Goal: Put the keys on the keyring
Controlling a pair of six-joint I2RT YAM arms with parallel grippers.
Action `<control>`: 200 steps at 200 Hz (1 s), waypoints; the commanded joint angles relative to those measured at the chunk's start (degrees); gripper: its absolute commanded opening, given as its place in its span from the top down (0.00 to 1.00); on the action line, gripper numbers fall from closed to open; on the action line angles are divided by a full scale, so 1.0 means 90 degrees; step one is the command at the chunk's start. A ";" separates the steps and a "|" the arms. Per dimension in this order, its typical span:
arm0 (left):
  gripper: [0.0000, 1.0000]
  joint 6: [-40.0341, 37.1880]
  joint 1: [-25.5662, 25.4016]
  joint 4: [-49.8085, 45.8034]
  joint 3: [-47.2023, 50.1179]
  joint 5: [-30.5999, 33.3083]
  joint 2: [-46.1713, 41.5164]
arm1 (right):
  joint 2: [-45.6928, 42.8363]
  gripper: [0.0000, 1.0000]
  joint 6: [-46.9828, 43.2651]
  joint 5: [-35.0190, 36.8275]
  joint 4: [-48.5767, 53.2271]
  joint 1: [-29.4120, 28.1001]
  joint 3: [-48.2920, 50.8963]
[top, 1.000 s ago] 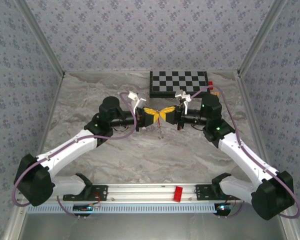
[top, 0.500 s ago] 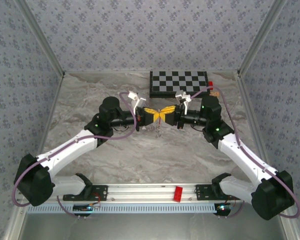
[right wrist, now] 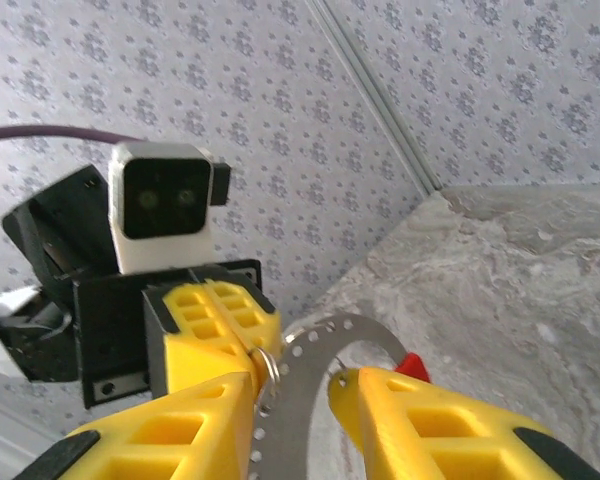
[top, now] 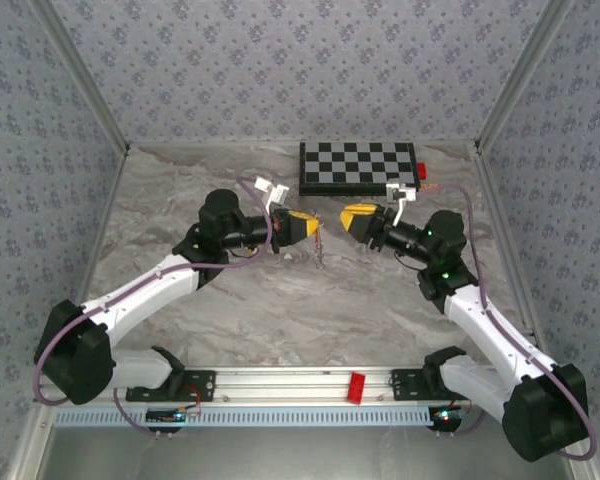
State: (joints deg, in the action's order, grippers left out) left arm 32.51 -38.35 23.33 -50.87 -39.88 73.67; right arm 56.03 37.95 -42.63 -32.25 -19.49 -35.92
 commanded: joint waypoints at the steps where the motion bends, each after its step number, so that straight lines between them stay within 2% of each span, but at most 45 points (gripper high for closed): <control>1: 1.00 -0.0061 -0.0009 0.0337 -0.0154 -0.0220 0.0027 | 0.0152 0.68 0.0668 -0.0024 -0.0788 0.0018 -0.0018; 30: 1.00 -0.0607 -0.0013 0.0143 -0.0163 -0.0284 -0.0017 | 0.0725 0.71 0.1409 -0.0447 -0.1650 -0.0003 -0.0171; 53: 1.00 -0.1013 -0.0010 0.0034 -0.0189 -0.0395 -0.0036 | 0.1177 0.70 0.1923 -0.0664 -0.2274 -0.0088 -0.0260; 107: 1.00 -0.1229 0.0031 -0.0112 -0.0379 -0.0530 0.0026 | 0.1805 0.72 0.2580 -0.0950 -0.3264 -0.0270 -0.0293; 200: 1.00 -0.1162 0.0217 0.0070 -0.0391 -0.0522 0.0017 | 0.1986 0.72 0.2856 -0.1064 -0.3683 -0.0412 -0.0127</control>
State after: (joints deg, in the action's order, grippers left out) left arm 22.50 -37.06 21.63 -52.05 -42.92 73.69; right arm 73.63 62.63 -50.89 -62.28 -22.44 -36.82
